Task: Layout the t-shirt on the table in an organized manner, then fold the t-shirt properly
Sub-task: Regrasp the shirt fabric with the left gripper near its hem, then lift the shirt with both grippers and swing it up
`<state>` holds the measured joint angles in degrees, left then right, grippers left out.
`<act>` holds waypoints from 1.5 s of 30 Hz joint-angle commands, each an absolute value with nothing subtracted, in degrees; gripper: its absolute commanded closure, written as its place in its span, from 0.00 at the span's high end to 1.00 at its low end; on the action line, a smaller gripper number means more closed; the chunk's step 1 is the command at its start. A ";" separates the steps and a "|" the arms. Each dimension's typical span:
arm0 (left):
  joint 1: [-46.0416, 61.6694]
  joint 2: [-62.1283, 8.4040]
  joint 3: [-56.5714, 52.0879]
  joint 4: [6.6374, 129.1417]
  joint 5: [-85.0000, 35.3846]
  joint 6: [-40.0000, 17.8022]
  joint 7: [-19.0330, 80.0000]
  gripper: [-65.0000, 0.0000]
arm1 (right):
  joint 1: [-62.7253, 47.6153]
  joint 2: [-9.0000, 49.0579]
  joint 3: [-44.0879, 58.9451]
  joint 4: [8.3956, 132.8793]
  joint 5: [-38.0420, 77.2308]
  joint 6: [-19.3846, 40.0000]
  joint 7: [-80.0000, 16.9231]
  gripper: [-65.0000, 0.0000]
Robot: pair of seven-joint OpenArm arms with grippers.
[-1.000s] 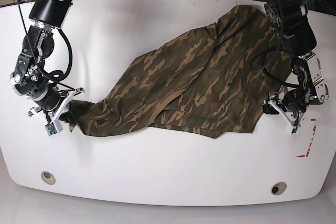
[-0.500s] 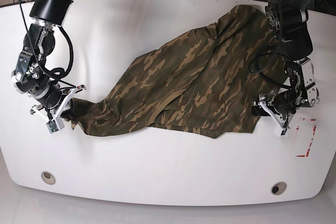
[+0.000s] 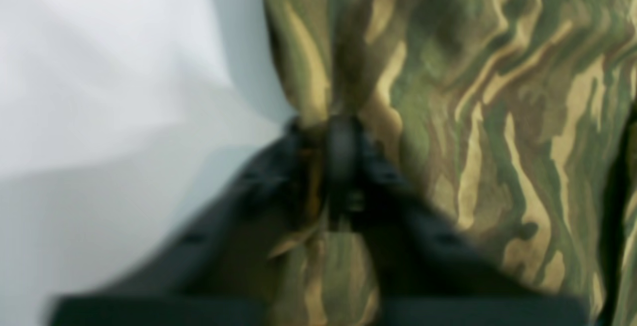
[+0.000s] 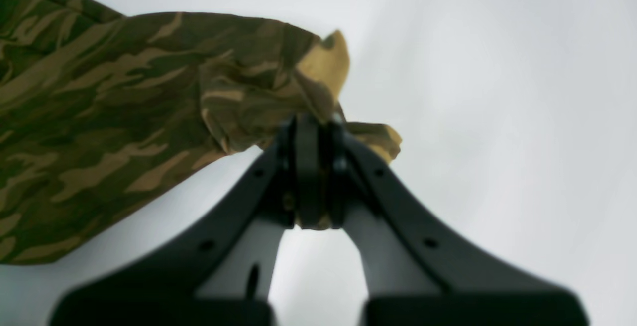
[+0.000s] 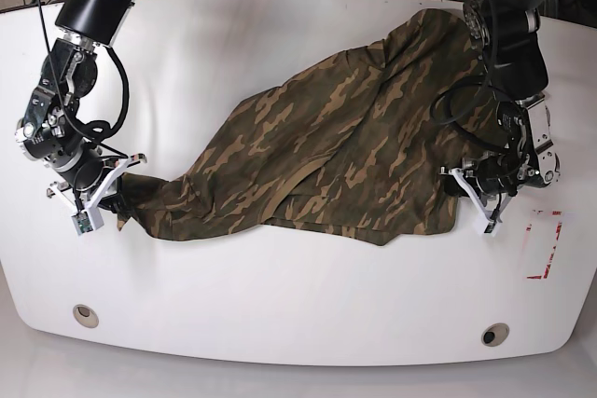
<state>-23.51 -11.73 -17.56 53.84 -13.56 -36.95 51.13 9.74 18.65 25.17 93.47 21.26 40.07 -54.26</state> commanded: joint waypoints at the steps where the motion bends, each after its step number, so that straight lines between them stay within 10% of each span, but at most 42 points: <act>1: -24.75 -12.35 -16.92 54.81 -13.23 -37.05 51.74 0.00 | 11.03 19.47 25.54 94.64 22.29 40.00 -52.88 0.00; 45: -37.41 -12.26 -32.13 82.51 -13.58 -36.97 63.69 0.00 | 28.26 22.02 25.19 84.97 22.11 40.00 -53.05 0.00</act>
<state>-34.65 -11.53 -32.21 80.12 -12.84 -36.99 63.96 24.80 20.80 25.02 85.23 21.37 40.07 -54.63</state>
